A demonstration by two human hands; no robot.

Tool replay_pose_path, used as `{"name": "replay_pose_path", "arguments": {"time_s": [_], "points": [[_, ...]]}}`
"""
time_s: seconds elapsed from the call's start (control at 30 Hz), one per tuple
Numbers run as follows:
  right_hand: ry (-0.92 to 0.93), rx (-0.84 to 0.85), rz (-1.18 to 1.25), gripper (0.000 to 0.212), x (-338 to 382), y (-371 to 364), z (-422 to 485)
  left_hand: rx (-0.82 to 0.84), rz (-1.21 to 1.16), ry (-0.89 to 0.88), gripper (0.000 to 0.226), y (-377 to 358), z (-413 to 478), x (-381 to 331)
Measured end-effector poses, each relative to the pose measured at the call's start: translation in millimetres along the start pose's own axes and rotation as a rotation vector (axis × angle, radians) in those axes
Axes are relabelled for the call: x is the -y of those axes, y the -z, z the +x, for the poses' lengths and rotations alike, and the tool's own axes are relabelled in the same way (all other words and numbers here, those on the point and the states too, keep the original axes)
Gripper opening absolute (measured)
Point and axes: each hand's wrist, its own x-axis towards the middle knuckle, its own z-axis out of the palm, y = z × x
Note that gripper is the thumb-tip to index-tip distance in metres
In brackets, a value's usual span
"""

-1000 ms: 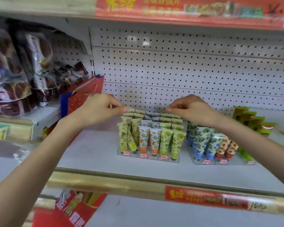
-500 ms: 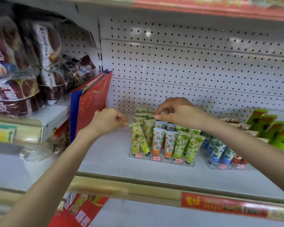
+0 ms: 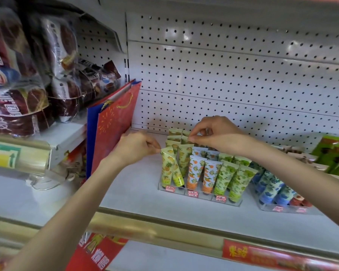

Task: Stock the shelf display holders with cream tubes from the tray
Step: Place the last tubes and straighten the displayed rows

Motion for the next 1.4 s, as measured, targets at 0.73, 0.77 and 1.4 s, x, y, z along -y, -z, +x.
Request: {"name": "replay_pose_path", "arguments": {"time_s": [0.73,0.77,1.4], "points": [[0.116,0.017,-0.343,0.015,10.9,-31.2,13.2,0.078,-0.227,-0.154,0.014,3.6,5.7,-9.2],[0.109,0.014,-0.347,0.015,11.2,-31.1,12.4,0.074,-0.235,-0.152,0.01,5.3,5.2,-9.8],[0.04,-0.048,-0.31,0.013,8.0,-30.6,-5.9,0.07,-0.246,-0.23,0.008,21.9,-14.4,-14.4]]}}
